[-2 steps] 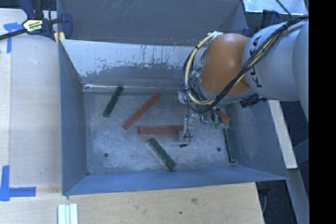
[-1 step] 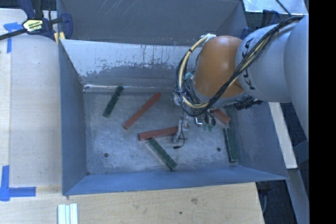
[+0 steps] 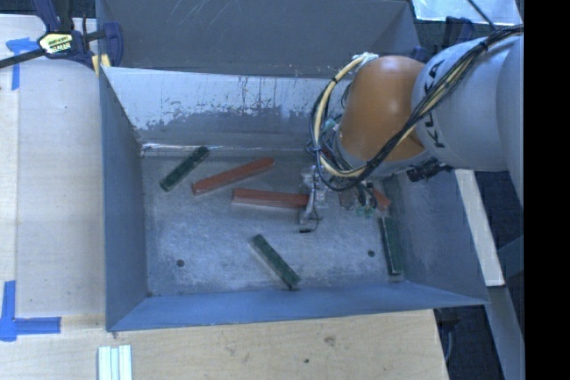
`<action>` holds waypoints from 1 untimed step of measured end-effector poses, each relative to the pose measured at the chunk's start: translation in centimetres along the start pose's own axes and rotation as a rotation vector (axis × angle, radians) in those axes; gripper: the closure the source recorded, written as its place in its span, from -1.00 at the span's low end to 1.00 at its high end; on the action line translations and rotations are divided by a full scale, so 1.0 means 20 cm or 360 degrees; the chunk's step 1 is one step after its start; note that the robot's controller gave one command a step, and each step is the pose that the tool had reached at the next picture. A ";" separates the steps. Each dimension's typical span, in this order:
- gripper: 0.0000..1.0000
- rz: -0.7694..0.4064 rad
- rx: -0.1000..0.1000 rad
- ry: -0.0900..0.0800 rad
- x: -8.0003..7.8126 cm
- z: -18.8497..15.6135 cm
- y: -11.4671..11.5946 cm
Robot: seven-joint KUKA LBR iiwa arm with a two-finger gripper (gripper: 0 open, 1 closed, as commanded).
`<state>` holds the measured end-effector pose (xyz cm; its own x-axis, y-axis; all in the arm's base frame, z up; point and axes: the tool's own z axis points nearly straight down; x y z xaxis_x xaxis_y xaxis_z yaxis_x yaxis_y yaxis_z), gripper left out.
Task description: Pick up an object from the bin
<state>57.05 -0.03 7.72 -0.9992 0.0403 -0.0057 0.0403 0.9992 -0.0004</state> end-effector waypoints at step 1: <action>1.00 0.0000 0.0000 0.0000 0.00 0.00 0.00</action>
Offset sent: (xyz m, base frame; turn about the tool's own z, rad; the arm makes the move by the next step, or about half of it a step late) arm 0.0001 0.0000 0.0539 0.0000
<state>57.04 -0.02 7.71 -0.9992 0.0403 -0.0056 0.0403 0.9992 -0.0004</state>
